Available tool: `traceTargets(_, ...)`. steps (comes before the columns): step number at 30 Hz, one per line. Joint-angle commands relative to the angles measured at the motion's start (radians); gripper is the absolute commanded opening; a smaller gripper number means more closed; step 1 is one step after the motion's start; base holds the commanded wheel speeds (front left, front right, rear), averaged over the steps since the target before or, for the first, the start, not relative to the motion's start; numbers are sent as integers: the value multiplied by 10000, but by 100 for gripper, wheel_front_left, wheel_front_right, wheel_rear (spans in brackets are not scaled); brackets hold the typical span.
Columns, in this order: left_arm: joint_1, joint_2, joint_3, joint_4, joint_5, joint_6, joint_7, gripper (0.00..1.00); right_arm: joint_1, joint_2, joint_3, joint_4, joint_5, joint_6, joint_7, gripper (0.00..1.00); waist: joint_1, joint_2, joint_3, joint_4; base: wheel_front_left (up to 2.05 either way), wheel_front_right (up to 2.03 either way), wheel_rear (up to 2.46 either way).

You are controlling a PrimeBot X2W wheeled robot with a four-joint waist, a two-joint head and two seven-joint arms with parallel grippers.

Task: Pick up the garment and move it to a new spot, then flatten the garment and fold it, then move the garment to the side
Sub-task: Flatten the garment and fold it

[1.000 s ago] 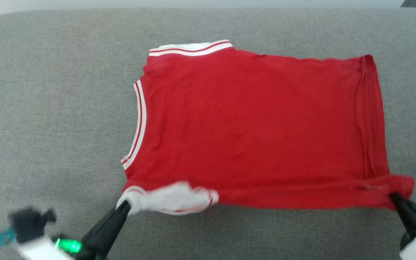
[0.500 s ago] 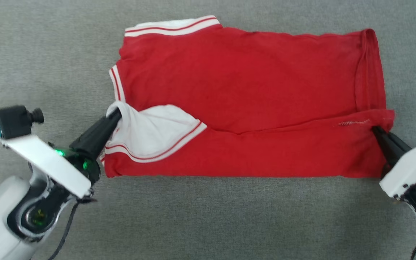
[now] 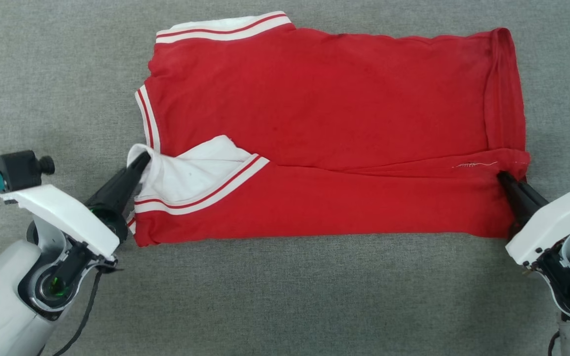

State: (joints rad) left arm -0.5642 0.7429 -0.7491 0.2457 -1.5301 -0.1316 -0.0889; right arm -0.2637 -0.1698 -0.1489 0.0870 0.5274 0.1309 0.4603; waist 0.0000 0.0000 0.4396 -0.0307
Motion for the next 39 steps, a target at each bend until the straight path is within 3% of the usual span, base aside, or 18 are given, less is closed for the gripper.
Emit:
traceTargets(1, -76, -27, -111, 161, 123, 19, 40, 0, -56, 19, 108, 206, 24, -3, -73, 0, 0, 0, -28, -12, 0, 0, 0)
traceTargets(5, -183, -41, -408, 435, 225, 20, 57, 4, -95, -29, 246, 397, 61, -3, -240, 0, 0, 0, -115, -13, 0, 0, 0)
traceTargets(7, -303, 24, -576, 484, 461, 20, -81, 73, -106, -67, 293, 414, 41, -2, -451, 55, 0, 0, -220, 6, 0, 0, 0)
traceTargets(8, -360, 92, -692, 477, 609, 19, -170, 100, -91, -90, 323, 422, 15, -2, -500, 100, 0, 0, -290, 15, 0, 0, 0)
traceTargets(13, -736, 693, -1496, 144, 1601, 19, -677, 100, 58, -240, 441, 171, -55, -2, -559, 100, 0, 0, -651, 85, 0, 0, 0)
traceTargets(18, -1173, 1663, -2396, -386, 2455, 20, -867, 100, 324, -339, 313, -278, -70, -3, -557, 100, 0, 0, -1058, 199, 0, 0, 0)
traceTargets(22, -1349, 2295, -3241, -1016, 2548, 19, 113, 100, 591, -370, 48, -586, -160, -3, -501, 100, 0, 0, -1334, 310, 0, 0, 0)
traceTargets(25, -1498, 2698, -3932, -1592, 2180, 19, 1459, 100, 775, -263, -109, -852, -206, -2, -421, 100, 0, 0, -1437, 307, 0, 0, 0)
traceTargets(29, -1590, 2684, -4240, -1178, 1866, 20, 2335, 100, 811, -126, -75, -1004, -219, -2, -400, 100, 0, 0, -1349, 107, 0, 0, 0)
traceTargets(35, -1689, 2023, -4340, 179, 1000, 20, 3036, 100, 679, 69, 25, -1017, -238, -2, -507, 100, 0, 0, -1014, -351, 0, 0, 0)
traceTargets(39, -1709, 1622, -4372, 362, 402, 22, 3339, 100, 648, 147, 22, -1023, -286, -2, -582, 100, 0, 0, -823, -586, 0, 0, 0)
